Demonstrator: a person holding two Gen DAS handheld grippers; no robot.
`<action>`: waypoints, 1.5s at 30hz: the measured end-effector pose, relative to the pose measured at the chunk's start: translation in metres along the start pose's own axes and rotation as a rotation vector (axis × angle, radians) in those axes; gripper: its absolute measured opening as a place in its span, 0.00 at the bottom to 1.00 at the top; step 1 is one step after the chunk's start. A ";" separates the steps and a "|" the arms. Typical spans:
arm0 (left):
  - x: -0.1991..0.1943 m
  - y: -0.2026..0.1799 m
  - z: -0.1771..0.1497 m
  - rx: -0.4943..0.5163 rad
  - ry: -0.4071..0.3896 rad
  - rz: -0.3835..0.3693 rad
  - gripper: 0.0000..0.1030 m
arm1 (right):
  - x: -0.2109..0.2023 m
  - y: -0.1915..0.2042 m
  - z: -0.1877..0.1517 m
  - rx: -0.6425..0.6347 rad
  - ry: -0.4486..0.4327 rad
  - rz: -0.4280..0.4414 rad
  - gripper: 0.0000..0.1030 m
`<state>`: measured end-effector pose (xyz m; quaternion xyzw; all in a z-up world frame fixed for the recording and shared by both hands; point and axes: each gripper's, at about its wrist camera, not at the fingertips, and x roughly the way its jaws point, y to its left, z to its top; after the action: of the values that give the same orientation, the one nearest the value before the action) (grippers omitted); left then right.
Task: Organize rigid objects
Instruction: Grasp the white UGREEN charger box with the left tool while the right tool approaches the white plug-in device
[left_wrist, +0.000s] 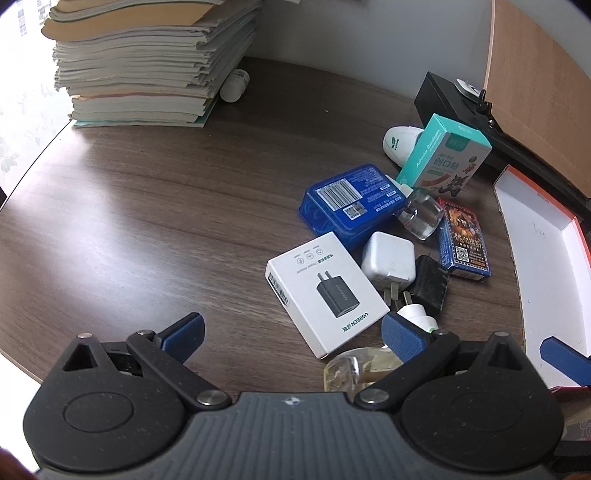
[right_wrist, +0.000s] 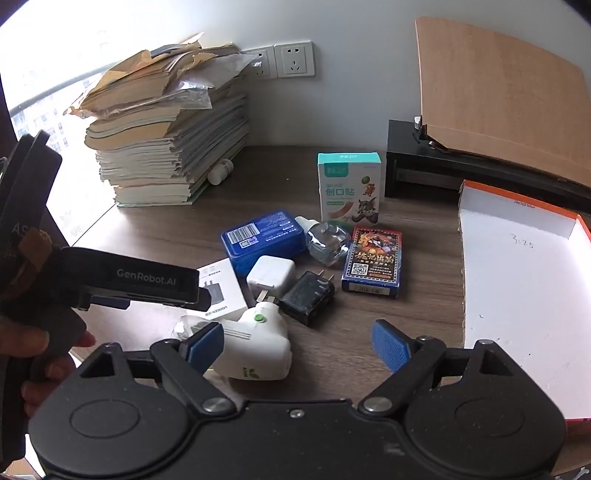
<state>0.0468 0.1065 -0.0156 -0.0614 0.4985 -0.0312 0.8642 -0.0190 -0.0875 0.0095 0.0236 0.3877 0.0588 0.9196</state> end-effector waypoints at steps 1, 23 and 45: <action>0.001 0.000 0.000 0.003 0.002 0.000 1.00 | 0.000 0.000 0.001 0.001 0.002 -0.002 0.99; 0.049 -0.014 0.018 0.084 0.071 0.018 1.00 | 0.003 0.005 -0.004 -0.015 0.027 0.023 0.99; 0.043 0.020 0.007 0.248 -0.073 0.033 0.59 | 0.038 0.027 -0.004 -0.086 0.071 0.060 0.99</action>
<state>0.0740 0.1217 -0.0516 0.0531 0.4598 -0.0764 0.8832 0.0023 -0.0562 -0.0183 -0.0065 0.4166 0.1036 0.9031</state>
